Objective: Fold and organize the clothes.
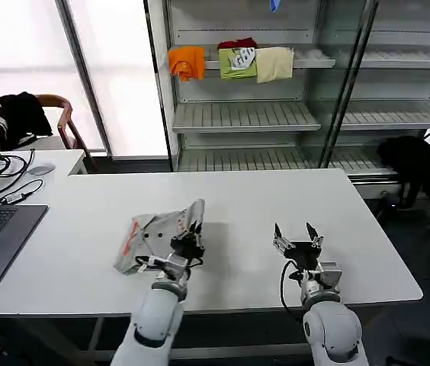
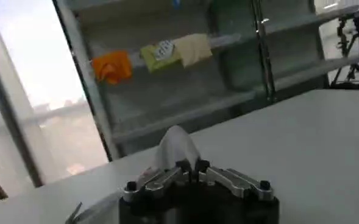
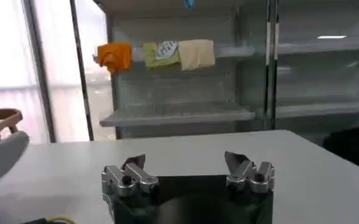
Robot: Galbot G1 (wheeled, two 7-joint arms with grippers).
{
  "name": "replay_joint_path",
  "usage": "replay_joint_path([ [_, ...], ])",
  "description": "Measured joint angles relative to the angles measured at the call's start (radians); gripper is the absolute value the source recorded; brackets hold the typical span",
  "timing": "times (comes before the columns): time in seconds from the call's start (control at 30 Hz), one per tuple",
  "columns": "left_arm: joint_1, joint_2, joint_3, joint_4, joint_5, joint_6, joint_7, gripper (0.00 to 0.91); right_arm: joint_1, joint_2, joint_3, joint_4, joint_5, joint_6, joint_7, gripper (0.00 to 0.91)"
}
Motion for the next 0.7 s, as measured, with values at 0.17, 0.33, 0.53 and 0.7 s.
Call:
replay_joint_path([
  [0.17, -0.019, -0.032, 0.048, 0.042, -0.042, -0.010, -0.043, 0.907, 0.005, 0.012, -0.017, 0.001, 0.011, -0.028, -0.013, 0.907],
  [0.33, -0.021, -0.036, 0.066, 0.018, -0.091, -0.003, -0.073, 0.907, 0.014, 0.035, -0.042, -0.008, 0.044, -0.062, -0.025, 0.907],
  [0.53, -0.010, 0.012, 0.036, -0.075, -0.143, 0.003, -0.076, 0.907, 0.037, 0.082, -0.090, -0.050, 0.123, -0.117, -0.028, 0.907],
  [0.7, 0.015, 0.079, -0.056, -0.125, -0.174, -0.005, -0.074, 0.907, 0.053, 0.110, -0.136, -0.097, 0.191, -0.148, -0.025, 0.826],
])
